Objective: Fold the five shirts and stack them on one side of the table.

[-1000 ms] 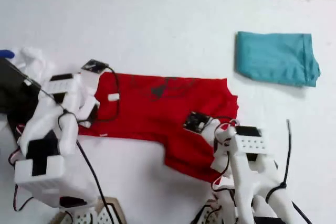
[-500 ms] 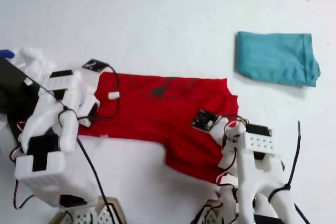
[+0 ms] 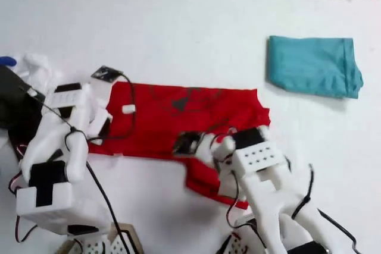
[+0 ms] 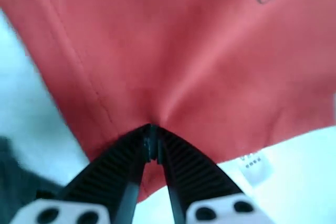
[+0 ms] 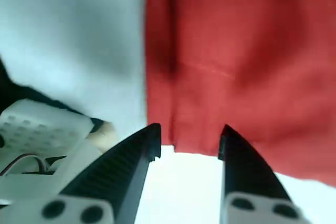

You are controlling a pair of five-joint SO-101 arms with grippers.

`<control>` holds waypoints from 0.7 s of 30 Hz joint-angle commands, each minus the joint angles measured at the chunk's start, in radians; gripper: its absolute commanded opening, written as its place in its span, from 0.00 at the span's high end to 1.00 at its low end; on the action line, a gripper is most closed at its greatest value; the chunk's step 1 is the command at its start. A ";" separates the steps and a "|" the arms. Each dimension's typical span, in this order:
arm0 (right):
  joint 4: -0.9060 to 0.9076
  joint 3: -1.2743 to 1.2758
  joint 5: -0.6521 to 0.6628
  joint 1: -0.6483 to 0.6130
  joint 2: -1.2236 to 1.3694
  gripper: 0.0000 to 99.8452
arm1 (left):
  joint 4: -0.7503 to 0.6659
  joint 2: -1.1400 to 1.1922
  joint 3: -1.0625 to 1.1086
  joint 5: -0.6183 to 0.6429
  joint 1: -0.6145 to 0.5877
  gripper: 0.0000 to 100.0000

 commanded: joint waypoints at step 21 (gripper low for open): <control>-0.367 0.278 -0.005 -0.025 0.024 0.73 | -0.061 0.061 -0.002 0.066 0.005 0.98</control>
